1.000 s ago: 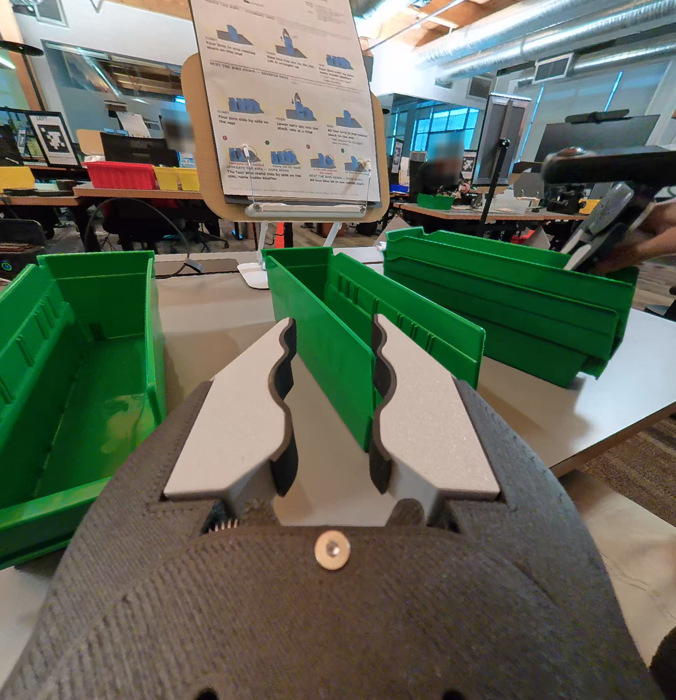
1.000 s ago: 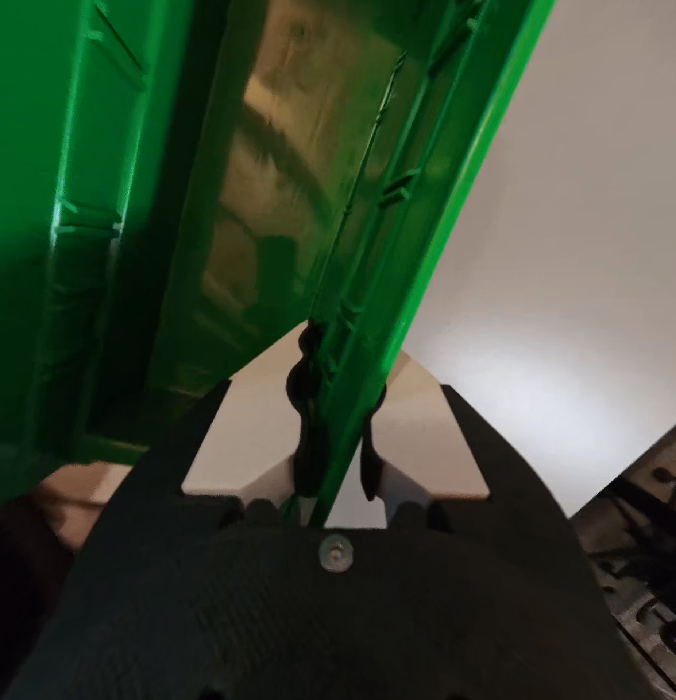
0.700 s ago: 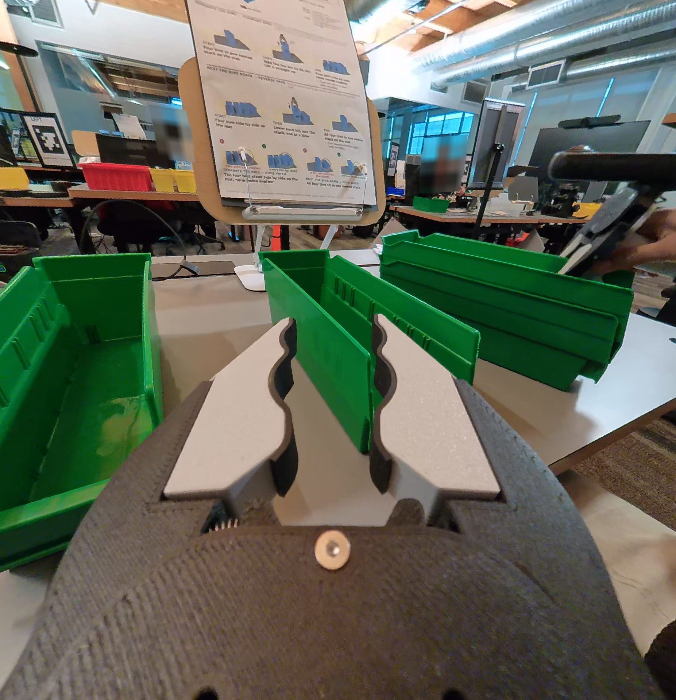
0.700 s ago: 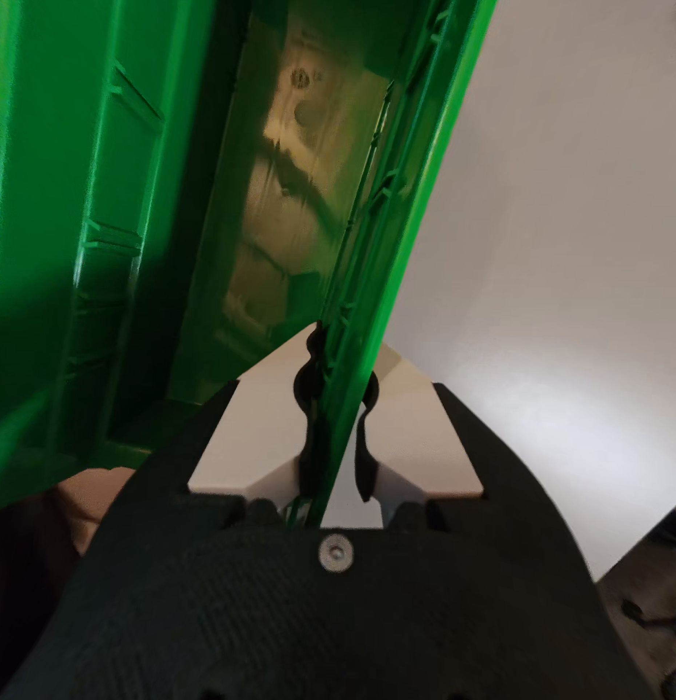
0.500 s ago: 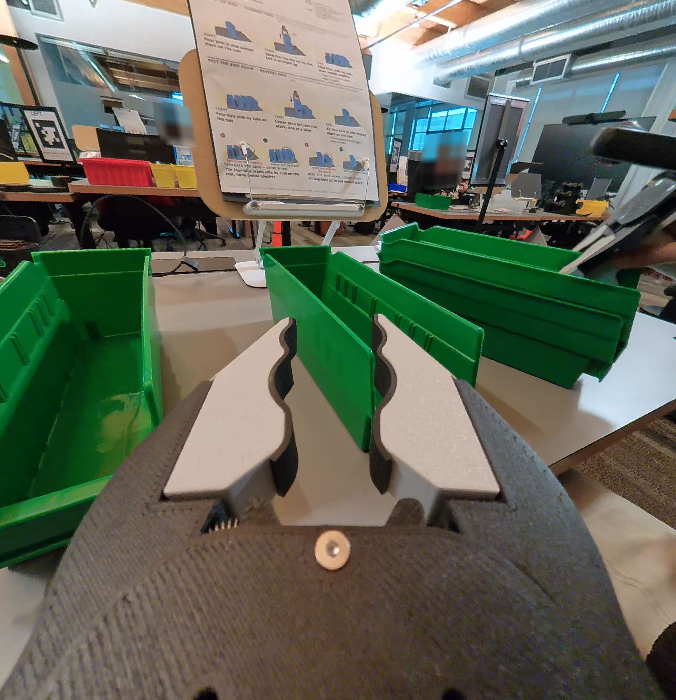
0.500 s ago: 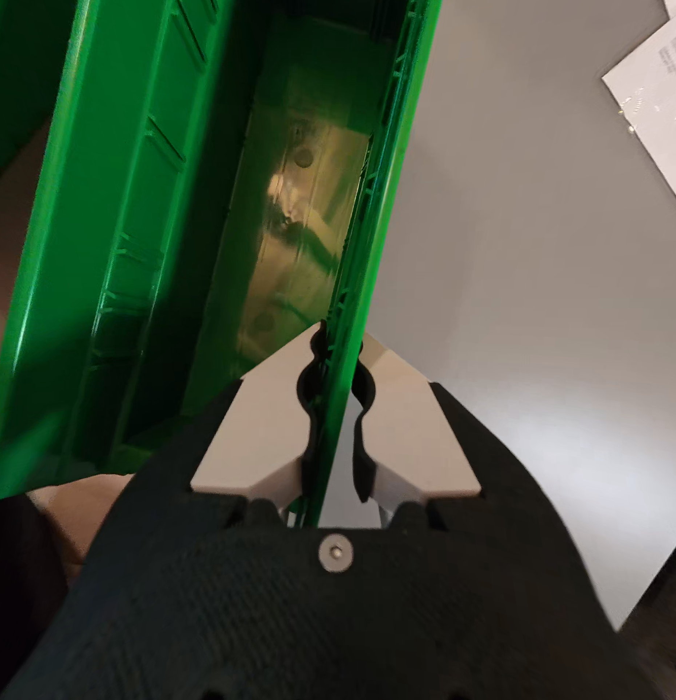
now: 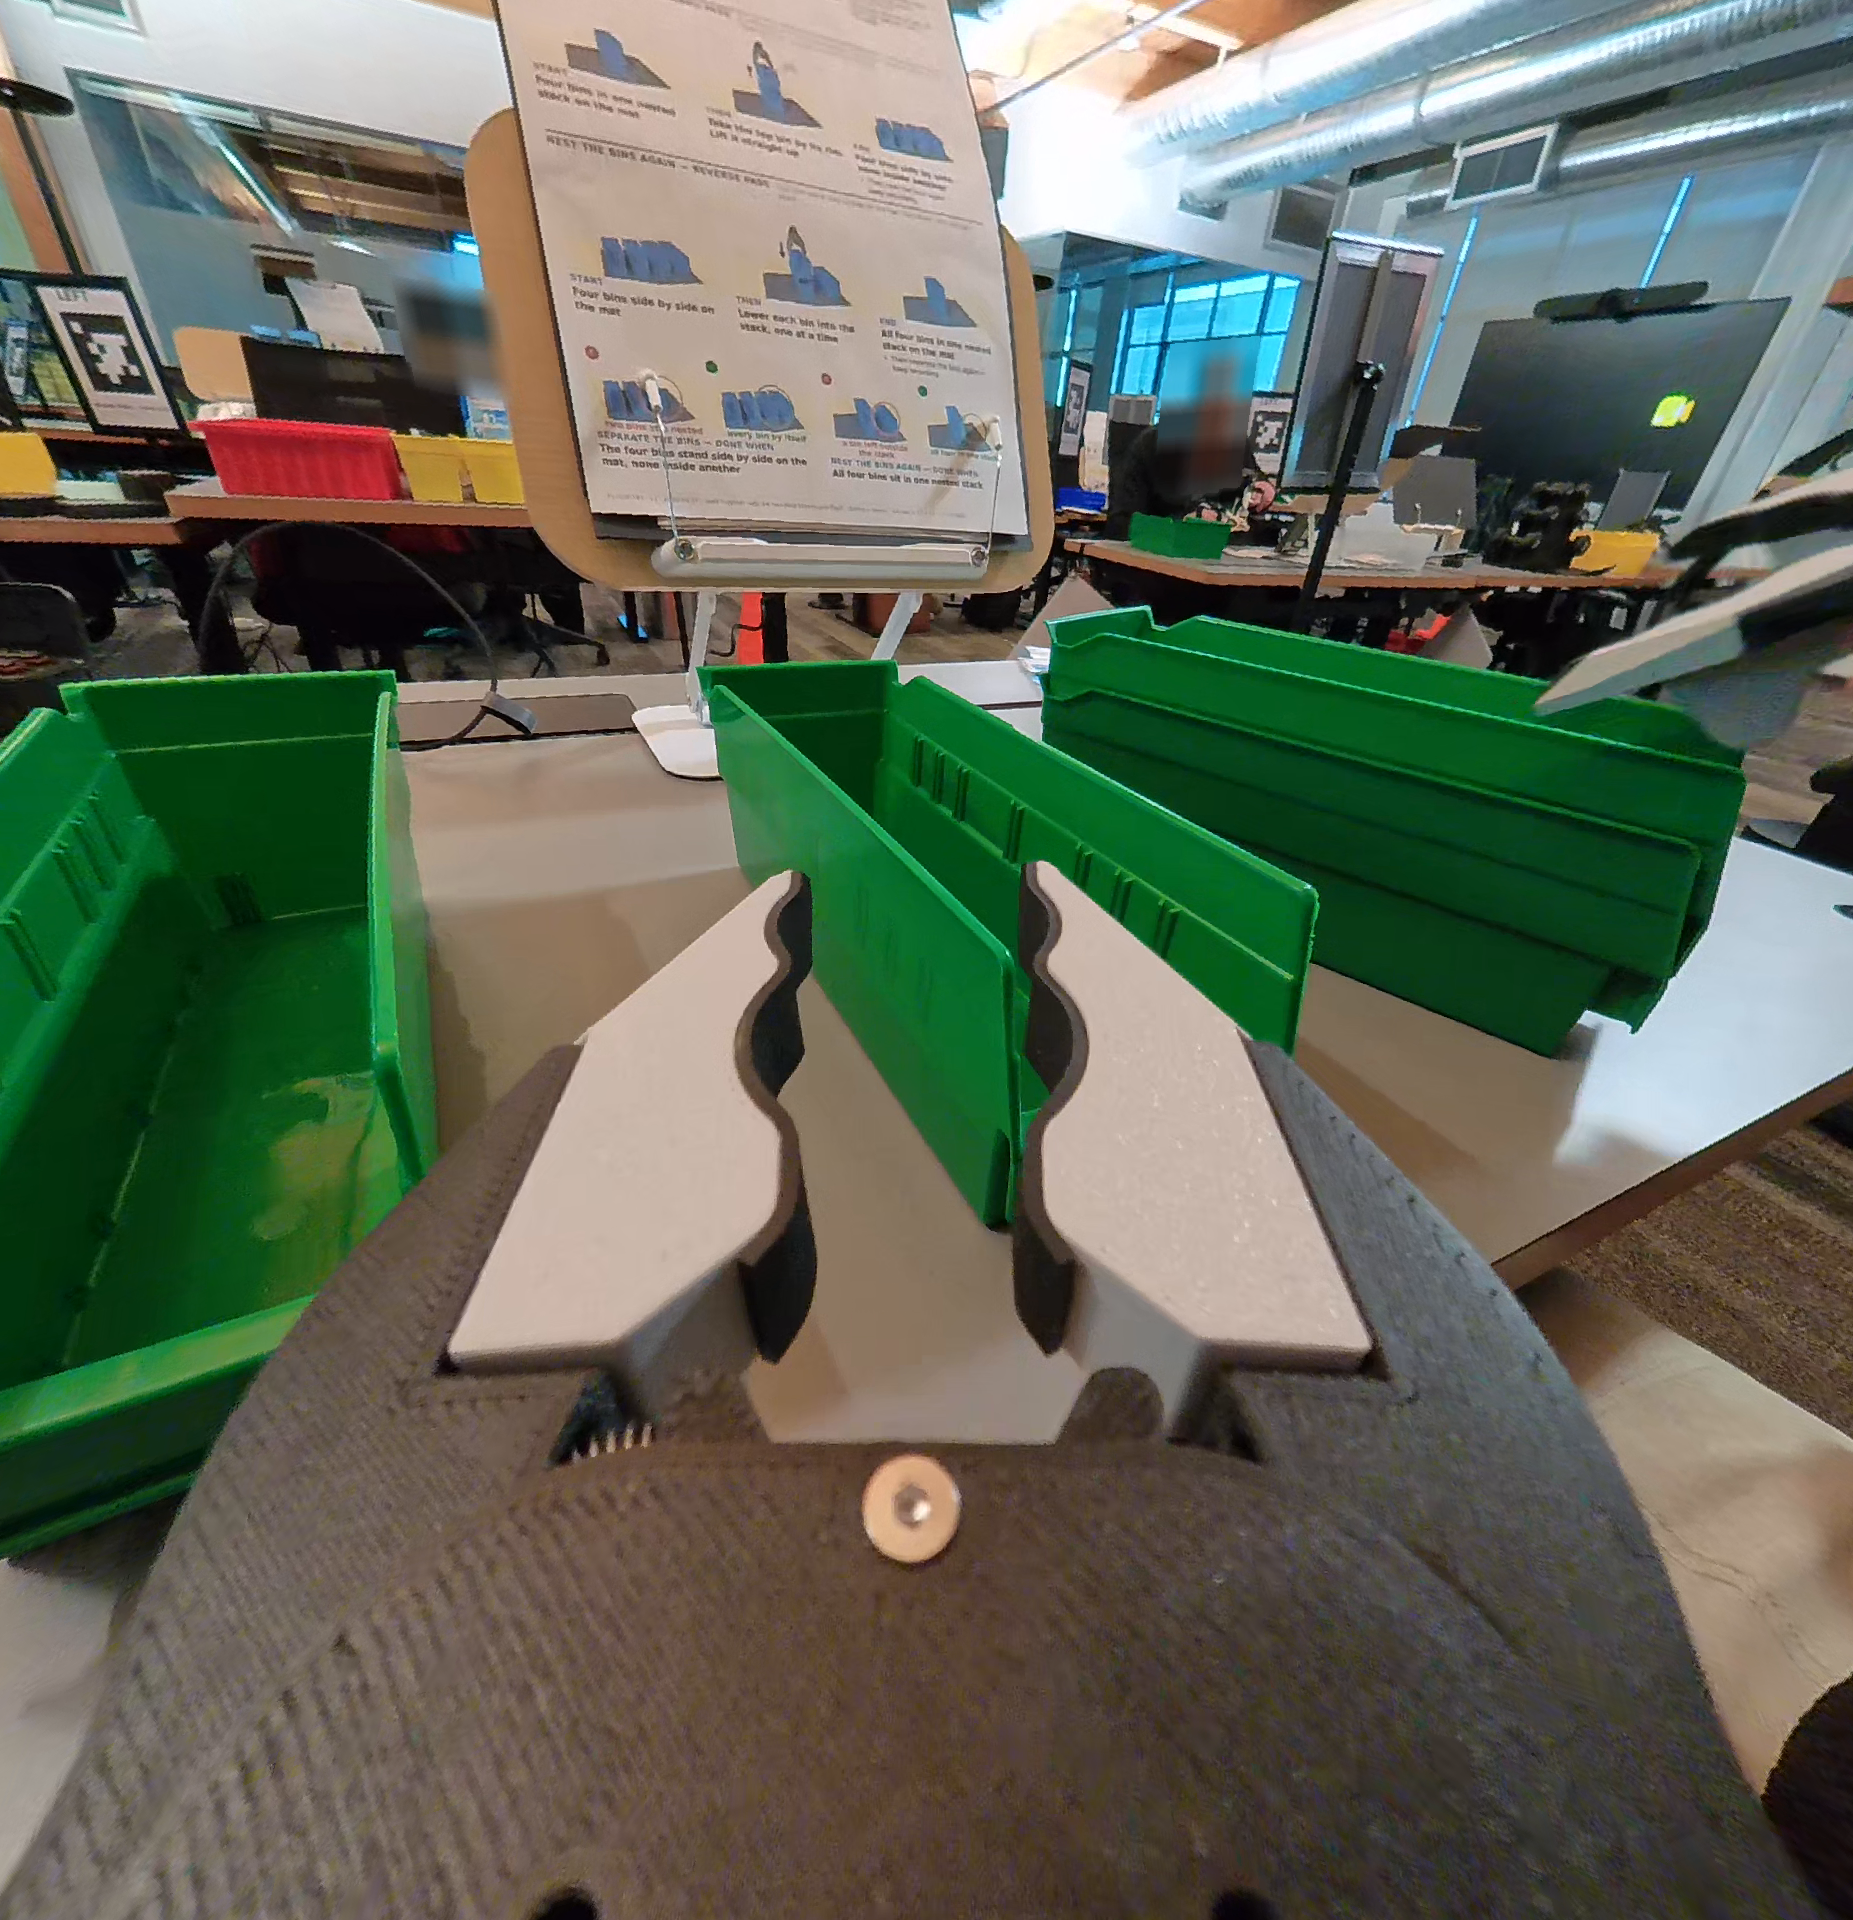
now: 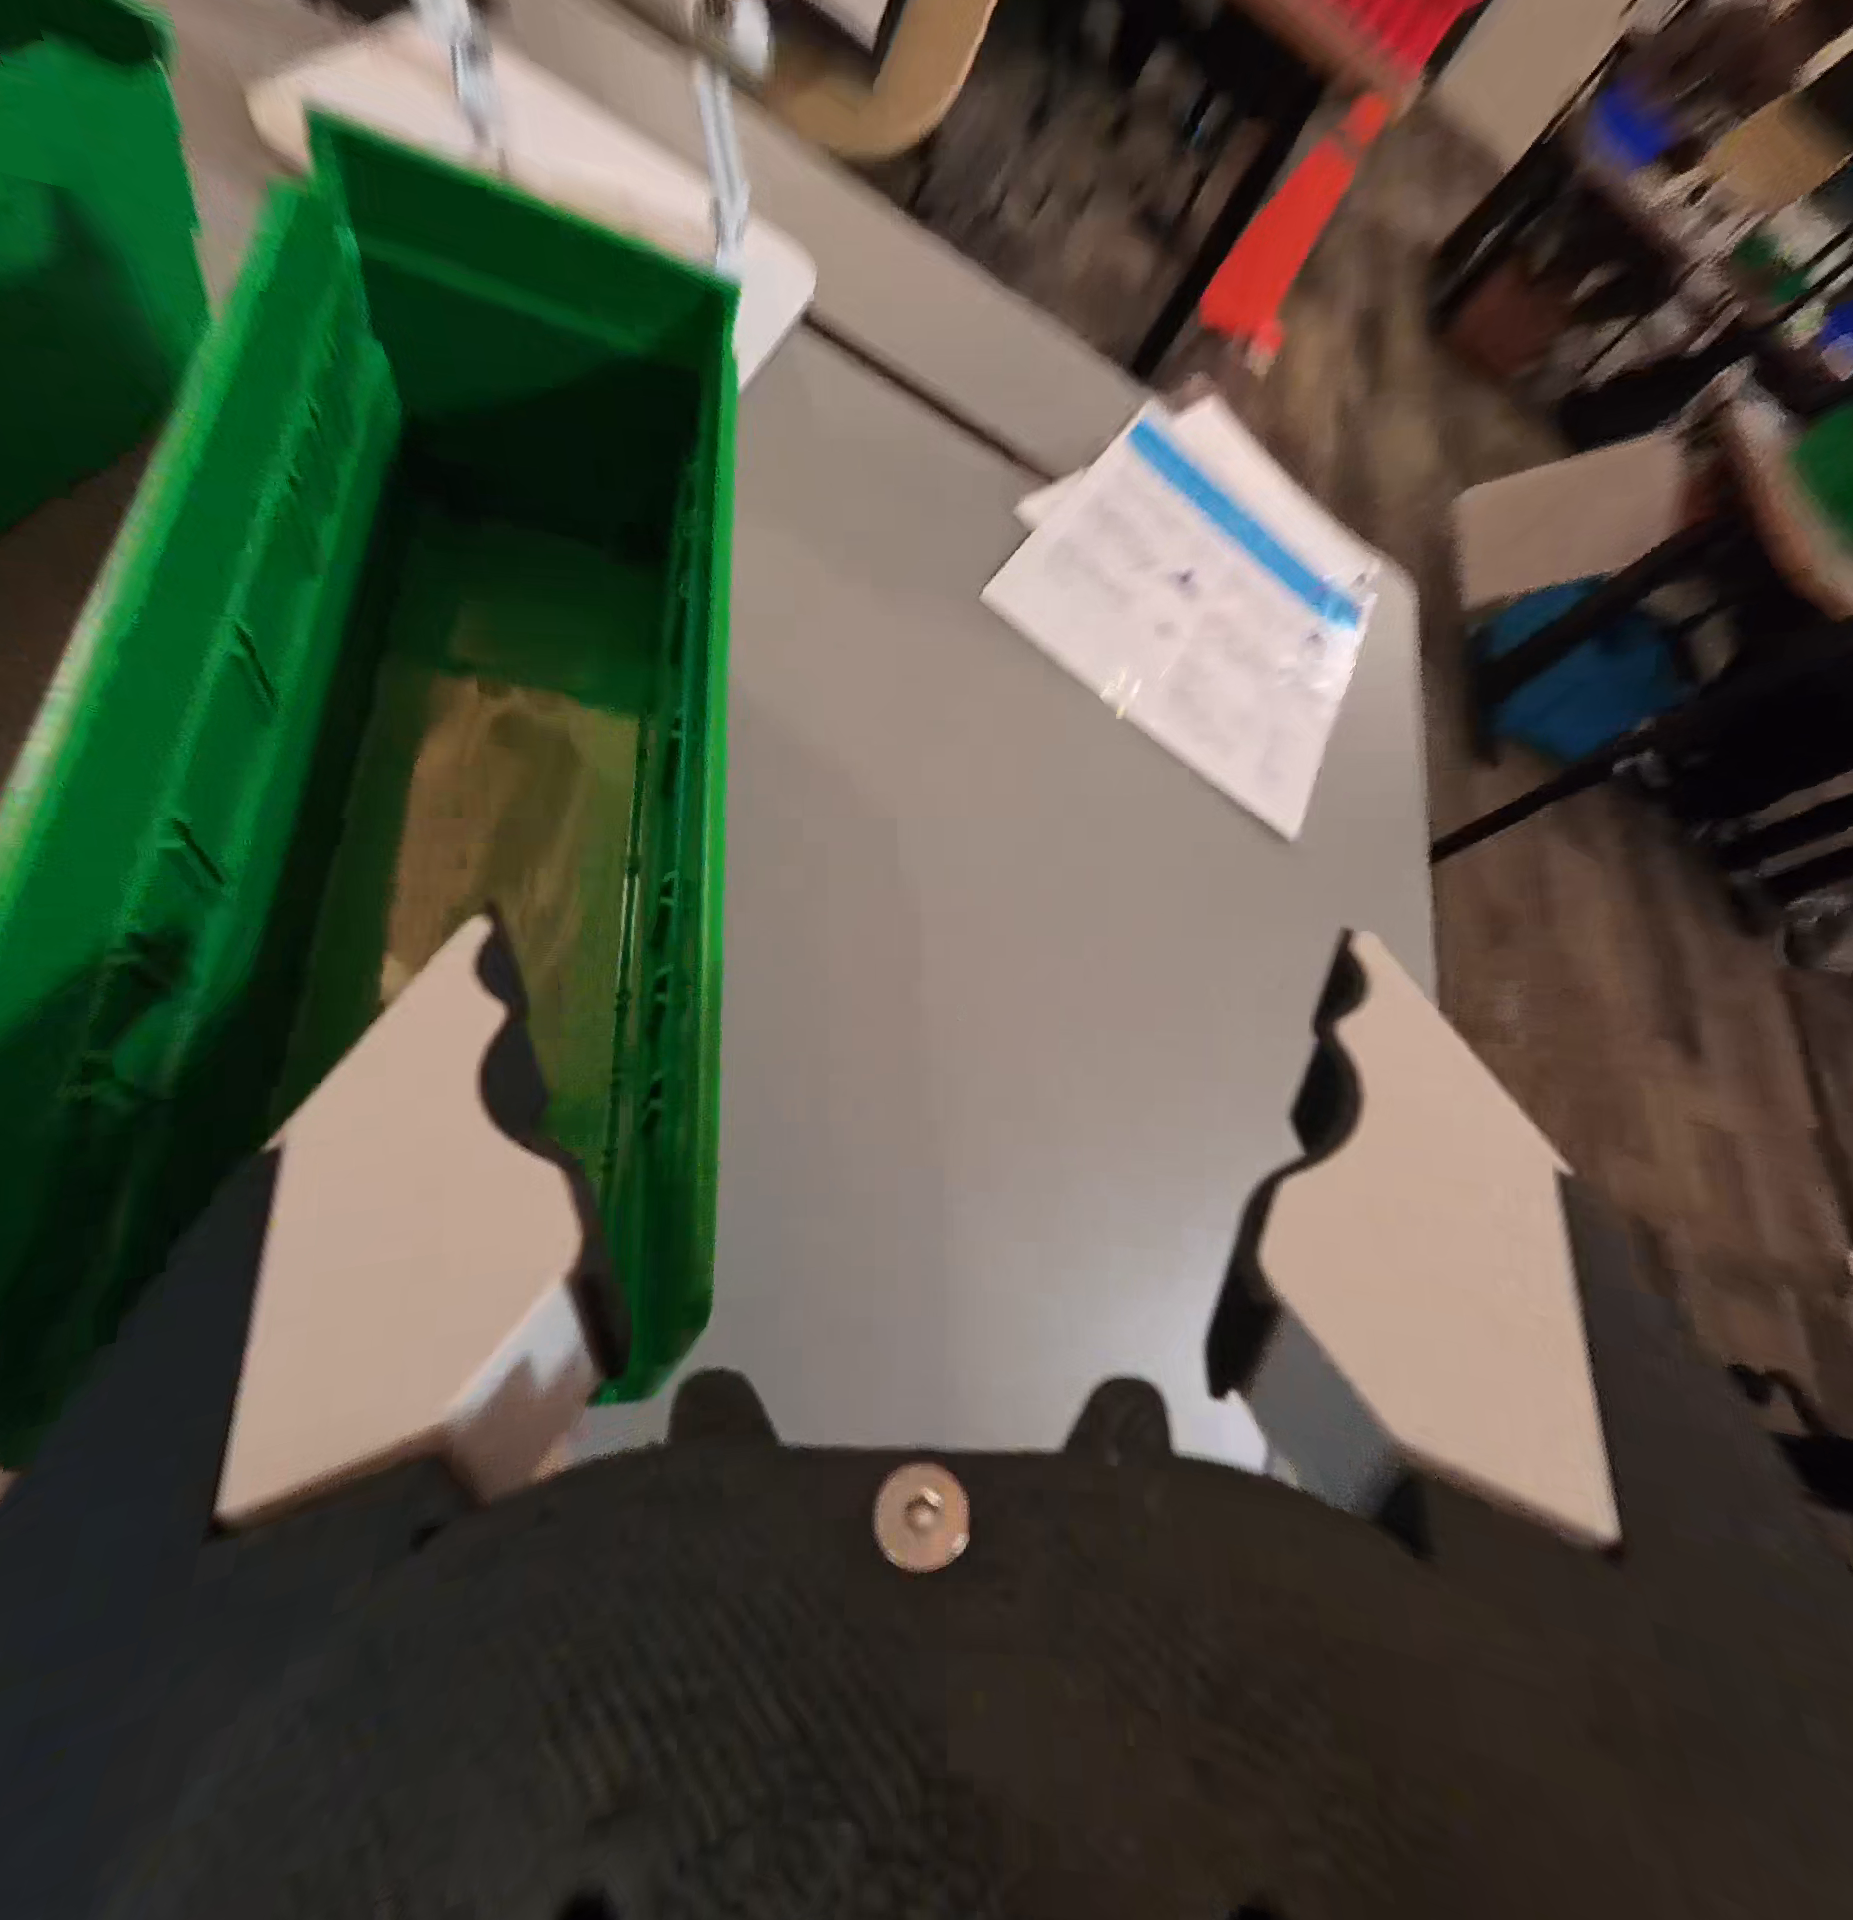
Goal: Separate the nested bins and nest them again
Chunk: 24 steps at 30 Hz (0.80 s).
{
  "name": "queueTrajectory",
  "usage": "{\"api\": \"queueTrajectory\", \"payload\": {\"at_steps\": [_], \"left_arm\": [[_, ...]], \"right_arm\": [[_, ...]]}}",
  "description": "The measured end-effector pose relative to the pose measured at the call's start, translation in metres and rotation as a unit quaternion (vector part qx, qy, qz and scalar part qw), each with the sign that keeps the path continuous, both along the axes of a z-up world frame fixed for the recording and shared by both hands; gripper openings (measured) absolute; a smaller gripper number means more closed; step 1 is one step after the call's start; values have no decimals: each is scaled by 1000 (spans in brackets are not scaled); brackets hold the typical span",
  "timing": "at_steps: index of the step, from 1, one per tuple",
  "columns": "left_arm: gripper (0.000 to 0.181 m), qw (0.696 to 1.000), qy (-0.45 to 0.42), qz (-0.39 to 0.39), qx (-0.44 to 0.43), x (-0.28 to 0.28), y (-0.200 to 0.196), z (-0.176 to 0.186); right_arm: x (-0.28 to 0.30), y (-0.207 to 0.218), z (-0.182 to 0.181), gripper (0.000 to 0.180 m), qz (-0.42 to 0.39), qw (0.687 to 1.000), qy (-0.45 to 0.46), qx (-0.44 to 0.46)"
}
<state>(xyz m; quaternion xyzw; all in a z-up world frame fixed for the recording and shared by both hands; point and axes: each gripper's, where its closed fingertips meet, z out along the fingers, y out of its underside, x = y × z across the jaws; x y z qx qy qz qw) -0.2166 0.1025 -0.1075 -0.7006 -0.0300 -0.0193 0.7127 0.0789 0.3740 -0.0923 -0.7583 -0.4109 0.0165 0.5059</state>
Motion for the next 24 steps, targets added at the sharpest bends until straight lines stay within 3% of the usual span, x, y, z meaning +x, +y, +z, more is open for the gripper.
{"api": "queueTrajectory", "payload": {"at_steps": [5, 8, 9, 12, 13, 15, 18, 20, 22, 24], "left_arm": [[40, 1000, 0, -6, -1, 3, 0, 0], [40, 1000, 6, -8, 1, 5, 0, 1], [40, 1000, 8, -8, 2, 6, 0, 2], [40, 1000, 17, -8, 7, 8, 0, 4], [40, 1000, 24, -8, 5, 10, 0, 3], [40, 999, 37, -4, 4, 12, 0, 3], [39, 999, 46, -8, 7, 17, 0, 5], [40, 999, 49, -13, 5, 20, 1, 5], [40, 999, 48, -19, 4, 23, 1, 4], [40, 998, 48, -27, -1, 26, 1, 3]], "right_arm": [[16, -49, 46, 149, 29, 977, 151, 147], [17, -79, 35, 129, 76, 965, 202, 148], [18, -84, 26, 117, 86, 965, 205, 142], [29, -82, 21, 49, 91, 945, 266, 167], [34, -75, 14, 44, 81, 942, 295, 141], [34, -63, -9, 63, 66, 942, 327, 38], [34, -59, -36, 48, 71, 955, 288, -20], [34, -57, -47, 51, 69, 959, 275, -23], [17, -70, -64, 42, 112, 954, 263, -91], [-1, -84, -72, 46, 144, 948, 251, -133]]}}
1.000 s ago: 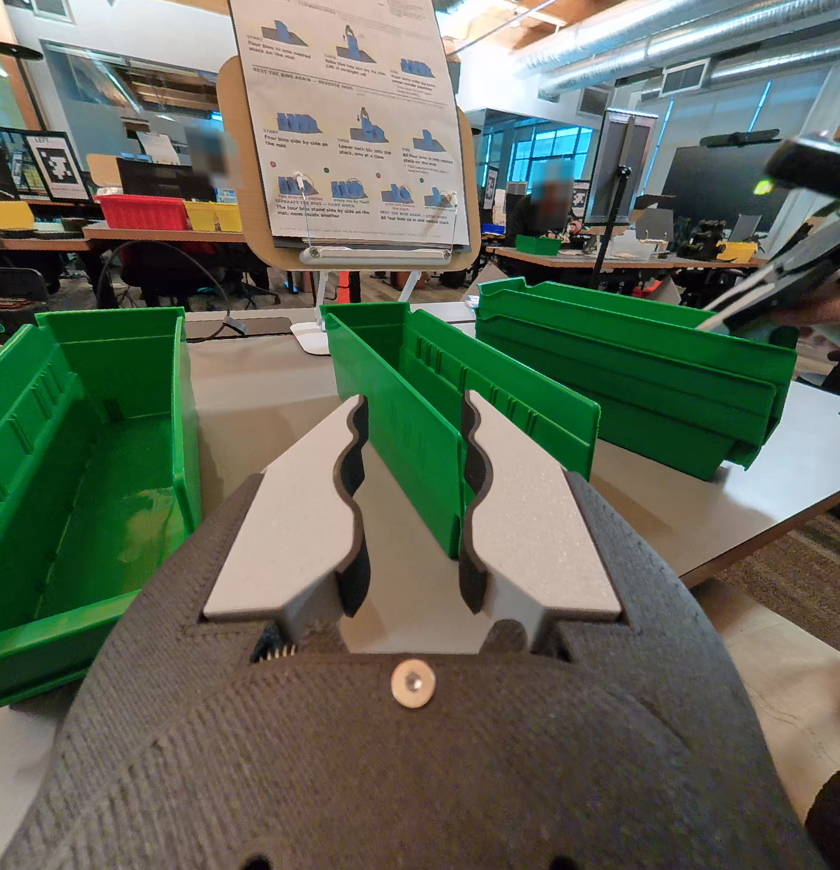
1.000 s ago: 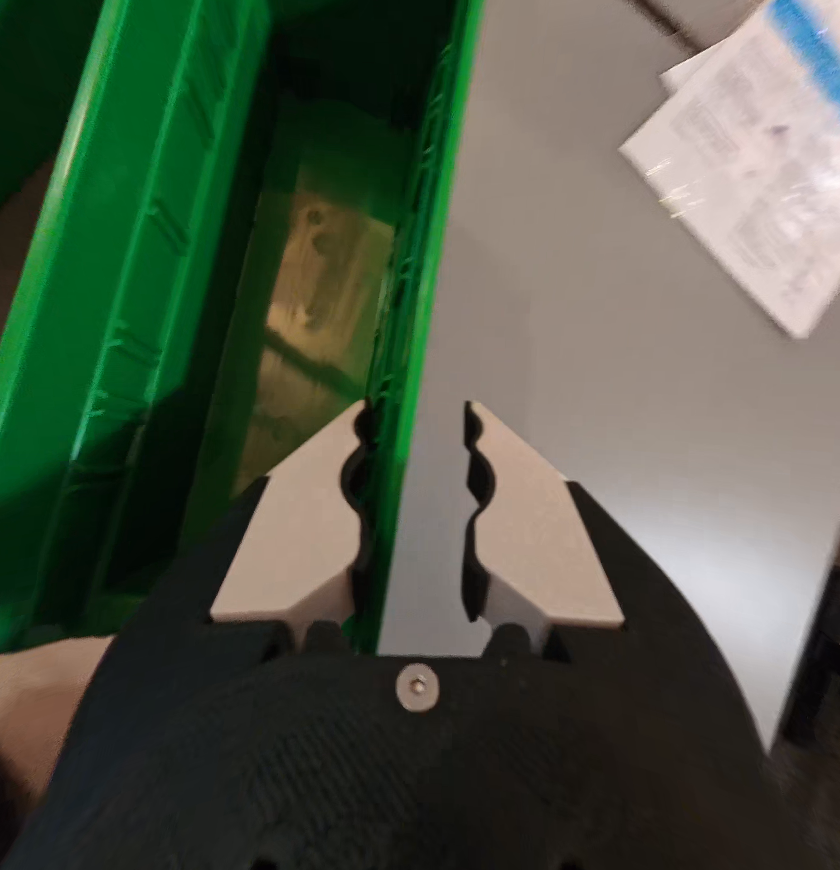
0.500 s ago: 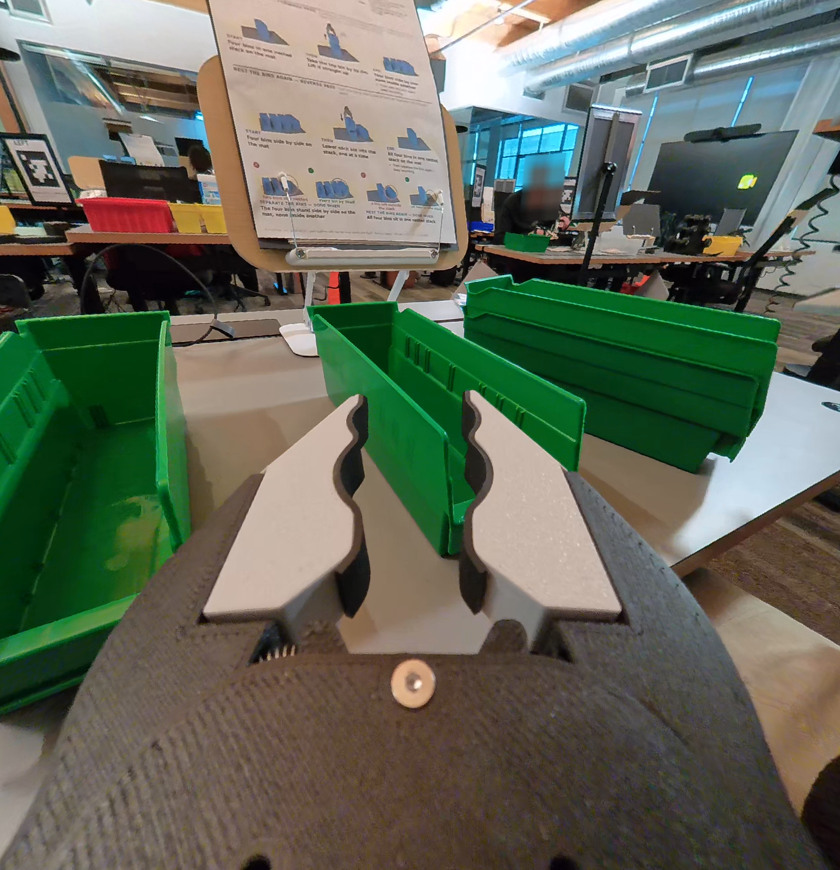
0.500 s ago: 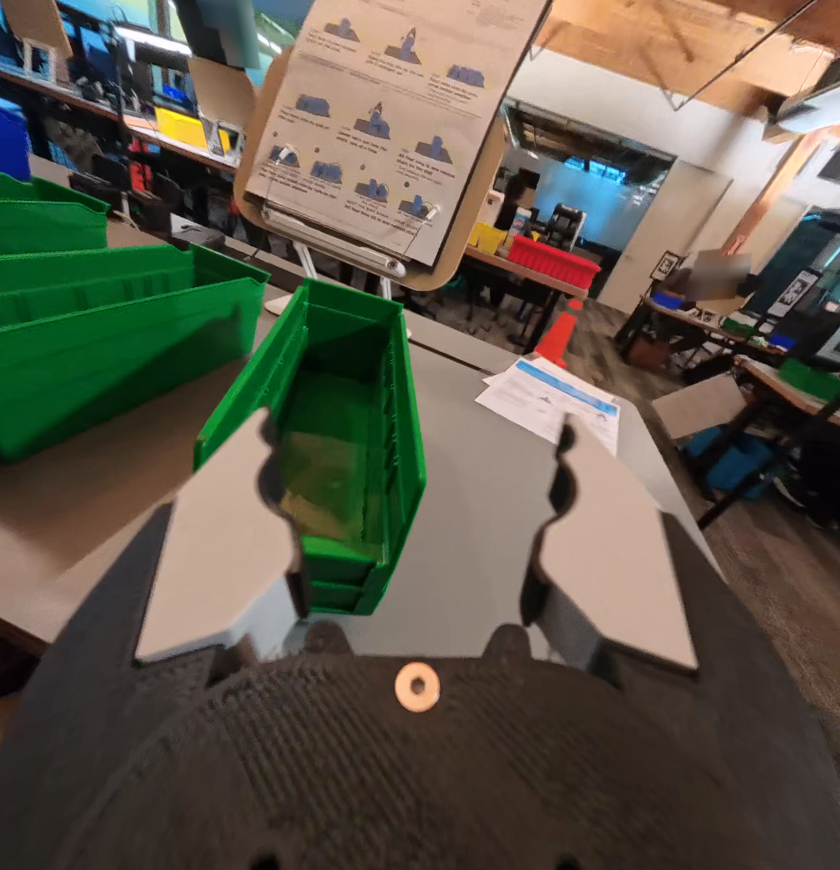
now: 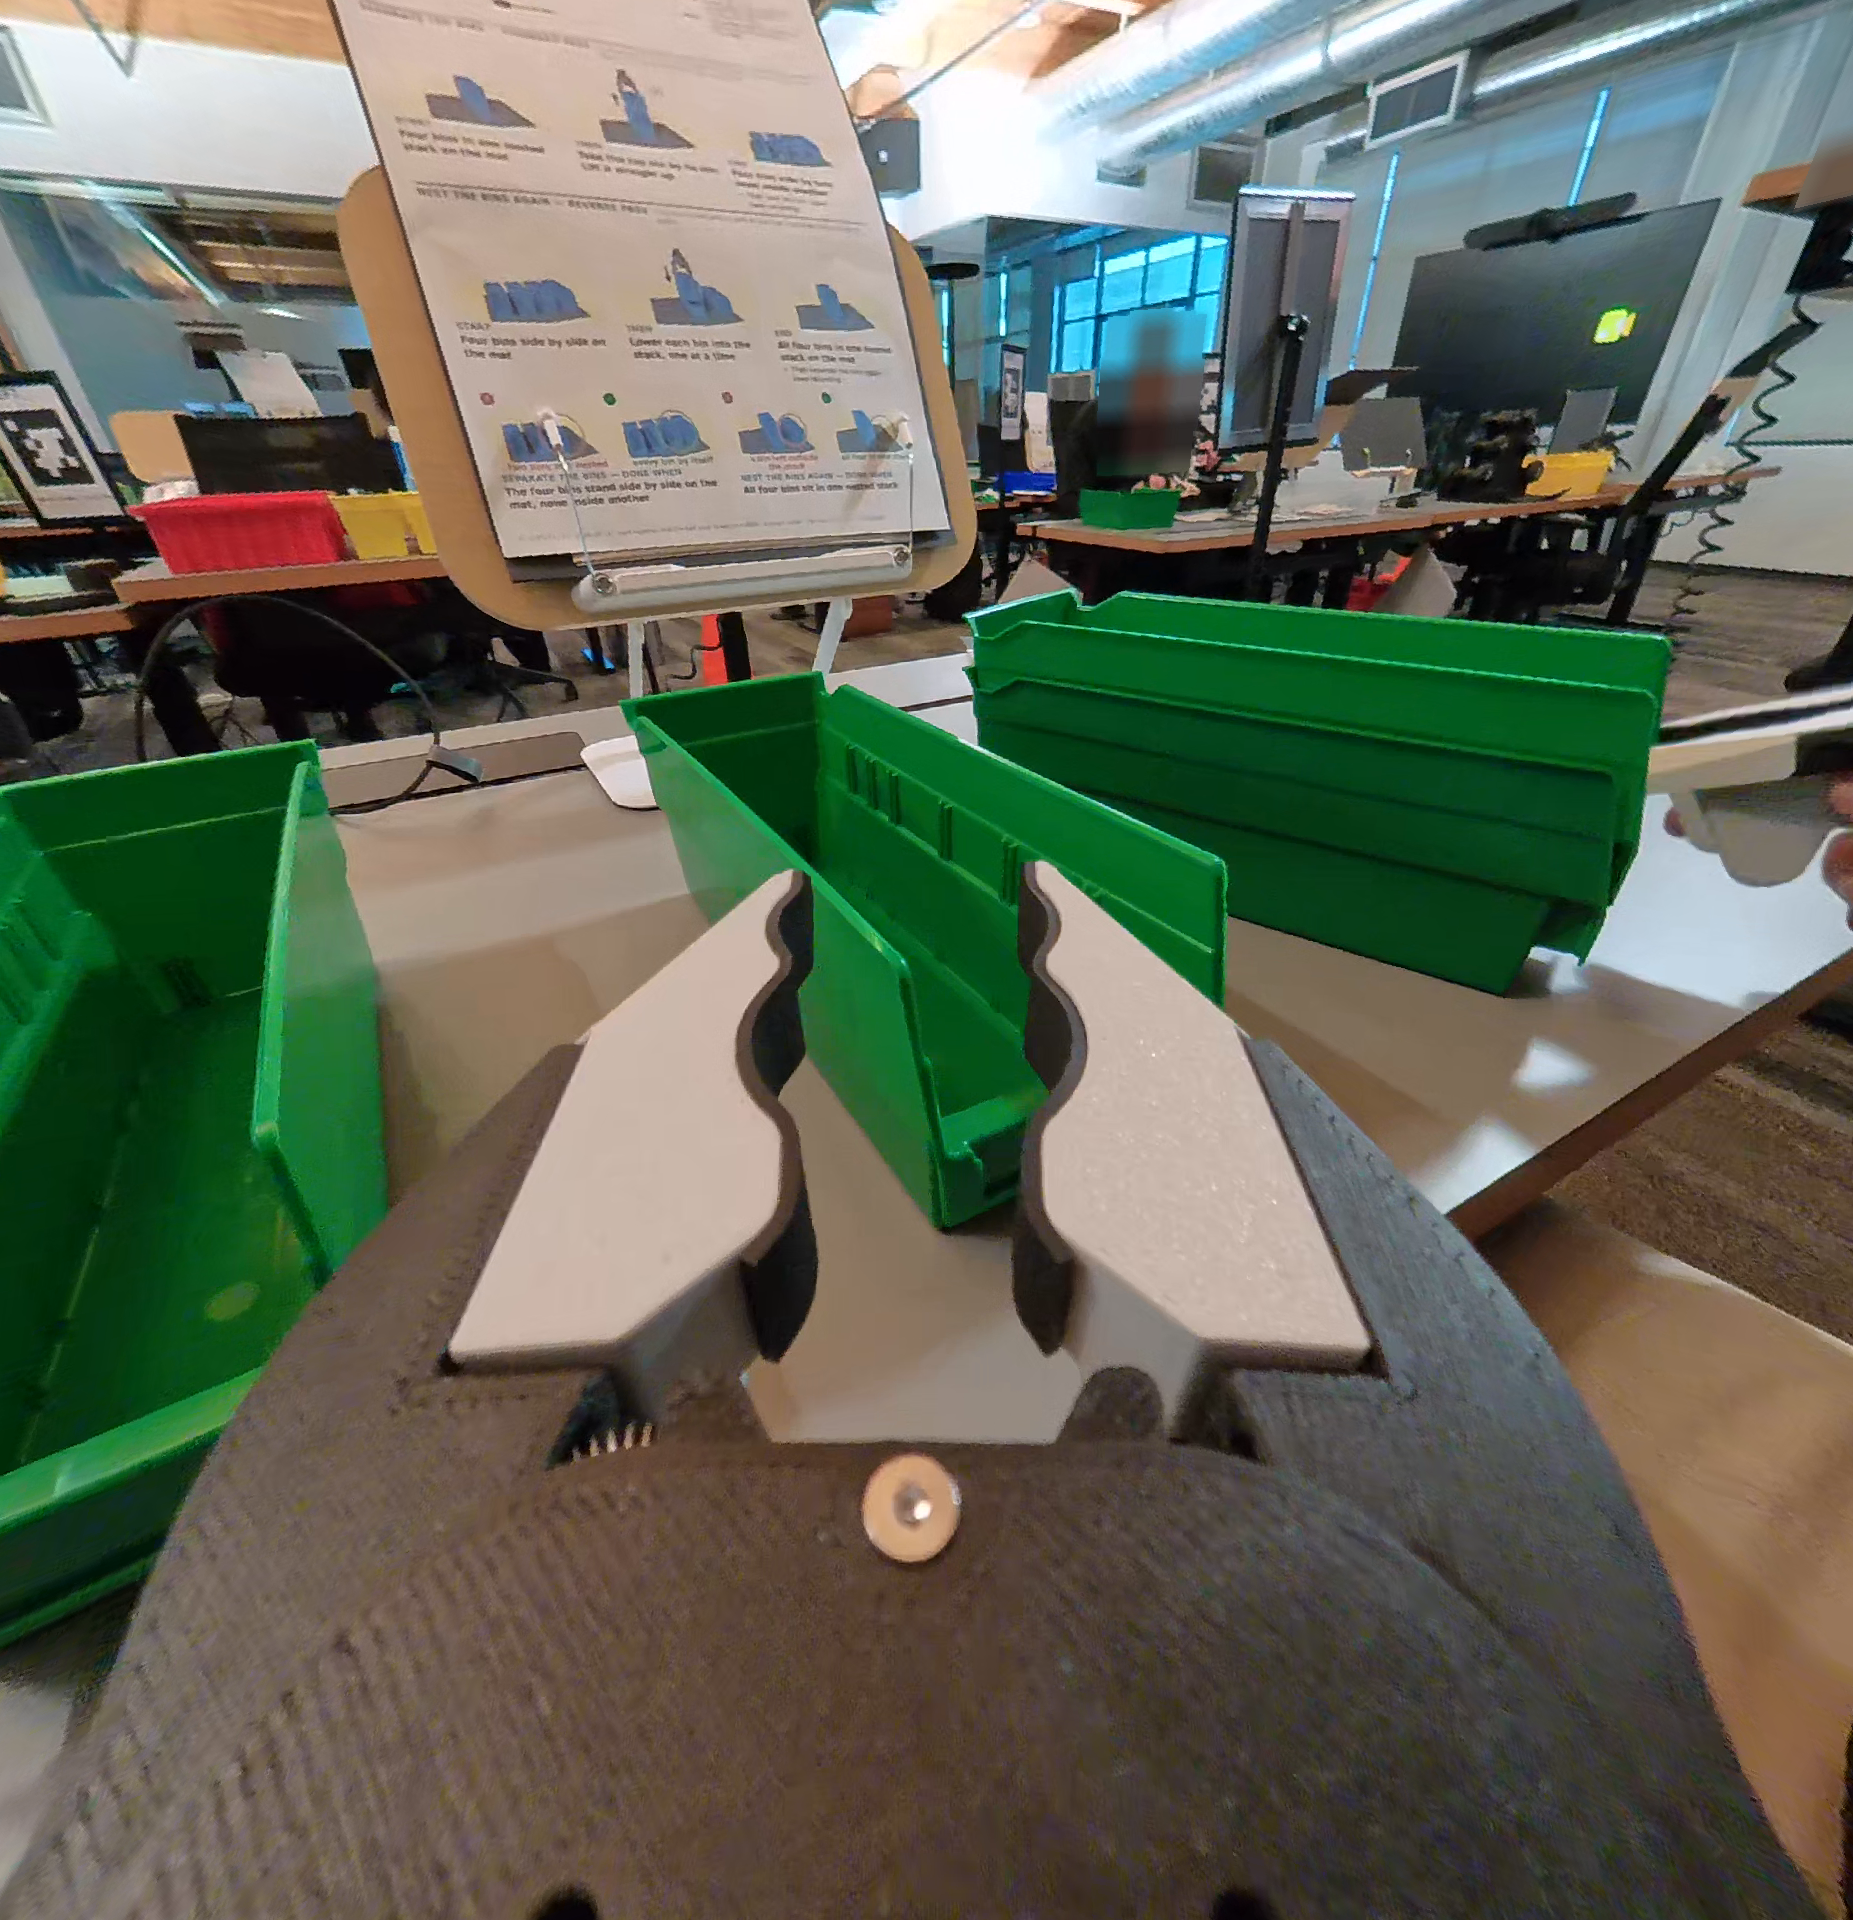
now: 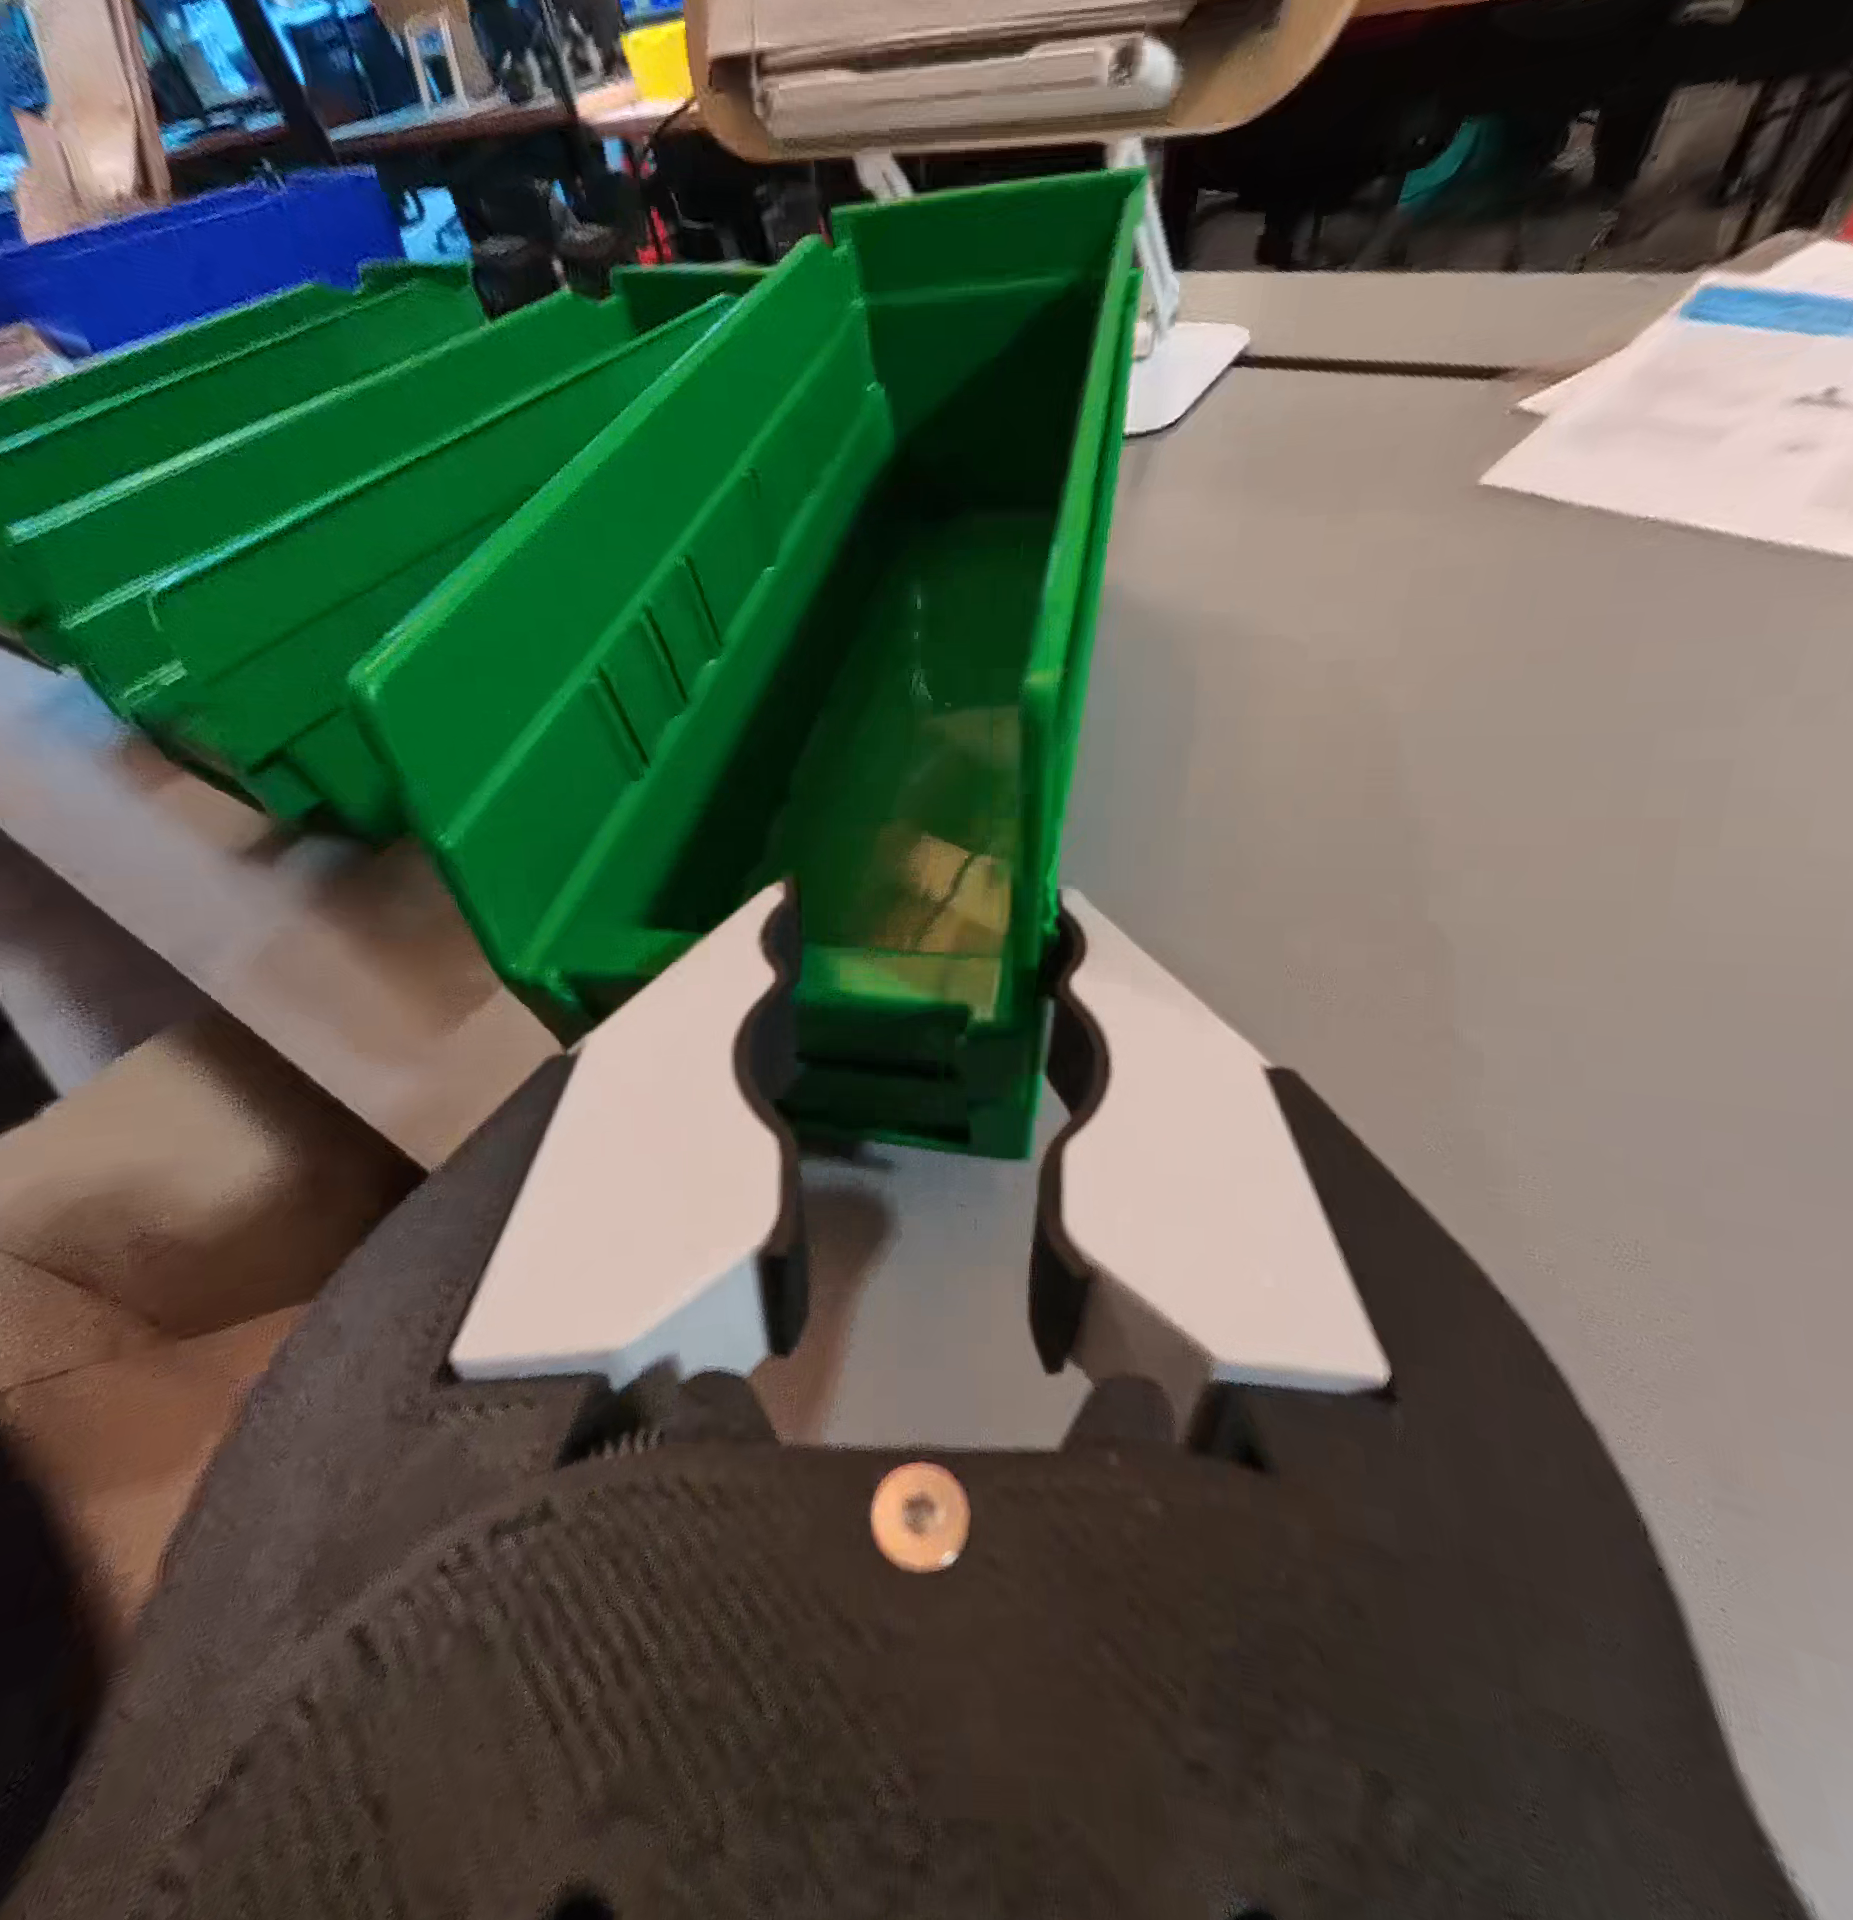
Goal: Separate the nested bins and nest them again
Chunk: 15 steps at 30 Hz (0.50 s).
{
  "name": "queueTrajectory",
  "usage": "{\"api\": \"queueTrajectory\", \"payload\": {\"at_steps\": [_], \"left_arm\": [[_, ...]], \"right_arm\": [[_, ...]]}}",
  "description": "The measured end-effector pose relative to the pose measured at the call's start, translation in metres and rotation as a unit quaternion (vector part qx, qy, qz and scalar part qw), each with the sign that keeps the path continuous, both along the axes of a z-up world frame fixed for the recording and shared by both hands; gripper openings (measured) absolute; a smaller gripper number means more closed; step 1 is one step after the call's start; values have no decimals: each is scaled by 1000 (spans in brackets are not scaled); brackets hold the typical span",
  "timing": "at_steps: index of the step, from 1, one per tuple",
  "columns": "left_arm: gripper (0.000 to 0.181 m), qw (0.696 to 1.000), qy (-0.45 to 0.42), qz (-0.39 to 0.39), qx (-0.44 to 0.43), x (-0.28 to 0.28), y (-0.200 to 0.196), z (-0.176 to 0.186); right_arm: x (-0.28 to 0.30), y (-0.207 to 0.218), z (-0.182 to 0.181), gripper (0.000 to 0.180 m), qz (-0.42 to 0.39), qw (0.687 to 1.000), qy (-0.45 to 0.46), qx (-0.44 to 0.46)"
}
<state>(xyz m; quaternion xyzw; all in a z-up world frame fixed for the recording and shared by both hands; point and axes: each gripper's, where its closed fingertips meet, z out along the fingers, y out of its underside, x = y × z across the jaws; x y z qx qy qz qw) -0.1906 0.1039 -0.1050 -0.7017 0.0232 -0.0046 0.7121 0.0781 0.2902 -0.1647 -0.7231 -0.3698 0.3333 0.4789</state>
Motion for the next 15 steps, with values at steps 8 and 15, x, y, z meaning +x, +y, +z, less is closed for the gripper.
{"api": "queueTrajectory", "payload": {"at_steps": [8, 15], "left_arm": [[39, 1000, 14, -1, 0, 3, -1, 0], [39, 1000, 13, -3, -2, 4, 0, -1]], "right_arm": [[-39, -39, 9, 47, 71, 994, -40, 79], [-48, -54, 28, 53, 96, 987, -7, 125]]}}
